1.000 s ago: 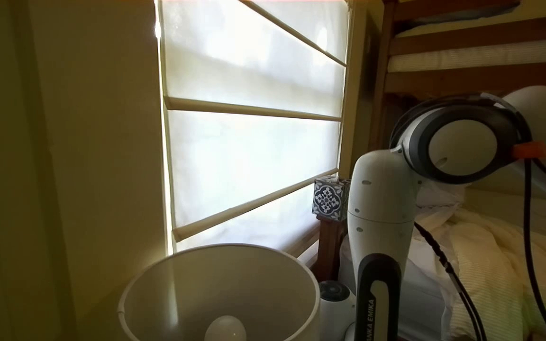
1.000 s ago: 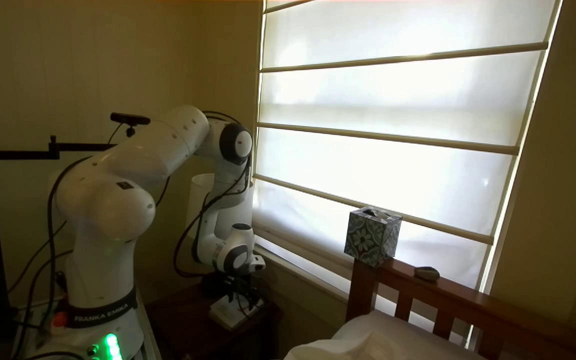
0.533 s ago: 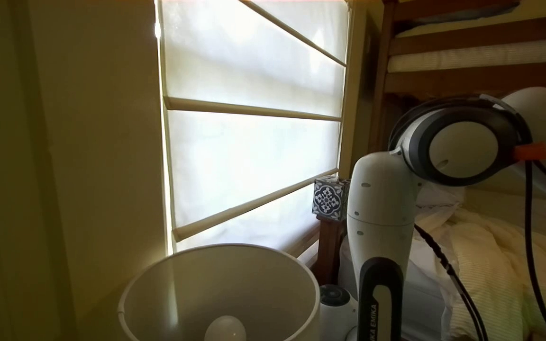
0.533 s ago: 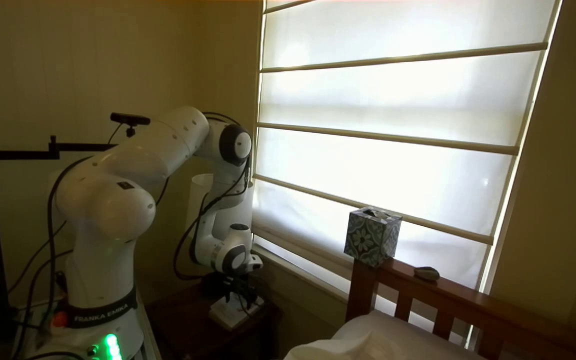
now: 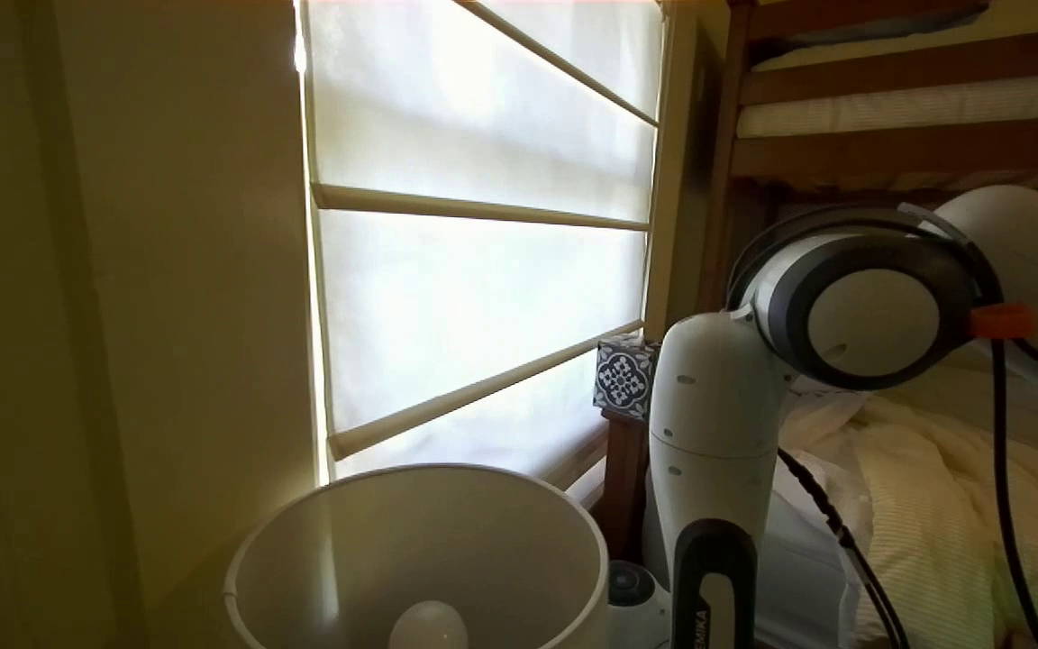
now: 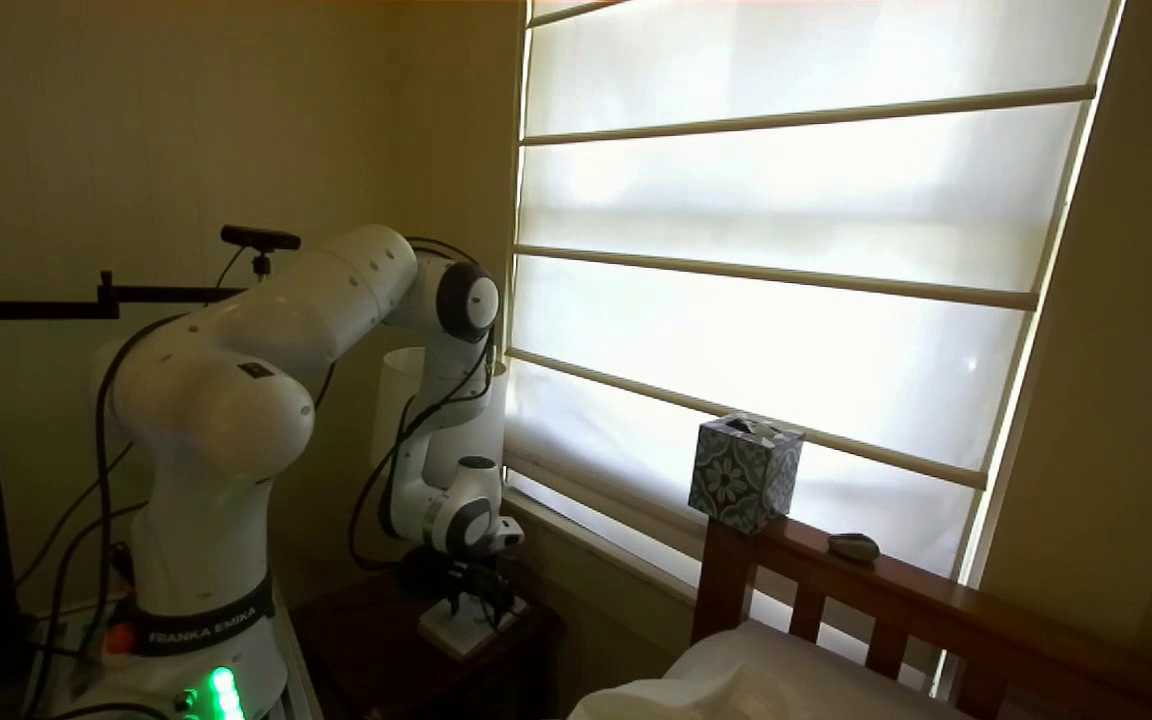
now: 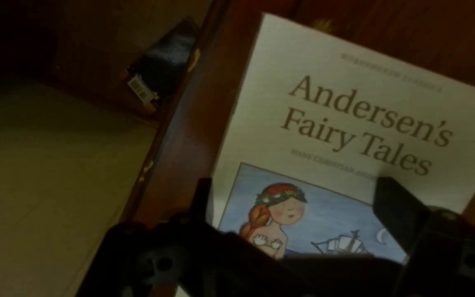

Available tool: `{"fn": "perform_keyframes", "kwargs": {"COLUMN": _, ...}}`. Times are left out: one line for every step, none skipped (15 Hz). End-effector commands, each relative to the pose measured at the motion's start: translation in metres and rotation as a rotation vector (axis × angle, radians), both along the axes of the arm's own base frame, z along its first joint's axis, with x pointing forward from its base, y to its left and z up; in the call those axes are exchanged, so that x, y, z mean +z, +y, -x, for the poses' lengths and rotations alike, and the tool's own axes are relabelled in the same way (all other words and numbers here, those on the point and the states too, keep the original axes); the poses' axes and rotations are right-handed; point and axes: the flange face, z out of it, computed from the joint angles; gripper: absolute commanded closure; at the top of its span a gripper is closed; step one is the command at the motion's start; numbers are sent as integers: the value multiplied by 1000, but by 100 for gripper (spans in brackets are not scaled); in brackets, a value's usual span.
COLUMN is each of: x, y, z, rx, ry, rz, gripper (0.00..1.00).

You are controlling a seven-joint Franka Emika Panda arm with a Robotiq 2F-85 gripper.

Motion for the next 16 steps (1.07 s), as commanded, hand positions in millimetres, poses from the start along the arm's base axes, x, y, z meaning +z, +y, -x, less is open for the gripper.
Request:
{"fn": "perform_keyframes", "kwargs": {"x": -22, "y": -5, "z": -18, "rx": -5, "ry": 22, "rz": 24, "gripper": 0}}
{"fn": "perform_keyframes", "kwargs": {"x": -25, "y": -9, "z": -22, "rx": -18, "ry": 28, "rz": 21, "gripper": 0}}
{"fn": "perform_keyframes", "kwargs": {"x": -27, "y": -12, "z": -25, "rx": -36, "ry": 28, "rz": 19, "gripper": 0}}
{"fn": "perform_keyframes", "kwargs": {"x": -27, "y": -17, "z": -29, "rx": -59, "ry": 27, "rz": 13, "gripper": 0}}
{"fn": "perform_keyframes", "kwargs": {"x": -28, "y": -22, "z": -33, "rx": -81, "ry": 19, "rz": 15, "gripper": 0}}
{"fn": "perform_keyframes", "kwargs": {"x": -27, "y": -29, "z": -36, "rx": -102, "ry": 15, "rz": 6, "gripper": 0}}
{"fn": "perform_keyframes", "kwargs": {"x": -27, "y": -36, "z": -40, "rx": -126, "ry": 12, "rz": 1, "gripper": 0}}
{"fn": "perform_keyframes", "kwargs": {"x": -27, "y": -42, "z": -42, "rx": -159, "ry": 5, "rz": 0, "gripper": 0}}
{"fn": "perform_keyframes", "kwargs": {"x": -25, "y": -50, "z": -45, "rx": -191, "ry": 4, "rz": -12, "gripper": 0}}
{"fn": "perform_keyframes", "kwargs": {"x": -24, "y": -57, "z": -47, "rx": -221, "ry": 4, "rz": -19, "gripper": 0}}
{"fn": "perform_keyframes", "kwargs": {"x": -24, "y": -62, "z": -49, "rx": -239, "ry": 12, "rz": -27, "gripper": 0}}
{"fn": "perform_keyframes", "kwargs": {"x": -24, "y": -62, "z": -49, "rx": -234, "ry": 20, "rz": -37, "gripper": 0}}
{"fn": "perform_keyframes", "kwargs": {"x": -20, "y": -60, "z": -47, "rx": -221, "ry": 14, "rz": -40, "gripper": 0}}
{"fn": "perform_keyframes", "kwargs": {"x": -17, "y": -57, "z": -45, "rx": -209, "ry": 9, "rz": -53, "gripper": 0}}
{"fn": "perform_keyframes", "kwargs": {"x": -12, "y": -52, "z": -41, "rx": -193, "ry": -1, "rz": -64, "gripper": 0}}
{"fn": "perform_keyframes", "kwargs": {"x": -7, "y": -48, "z": -38, "rx": -193, "ry": -12, "rz": -82, "gripper": 0}}
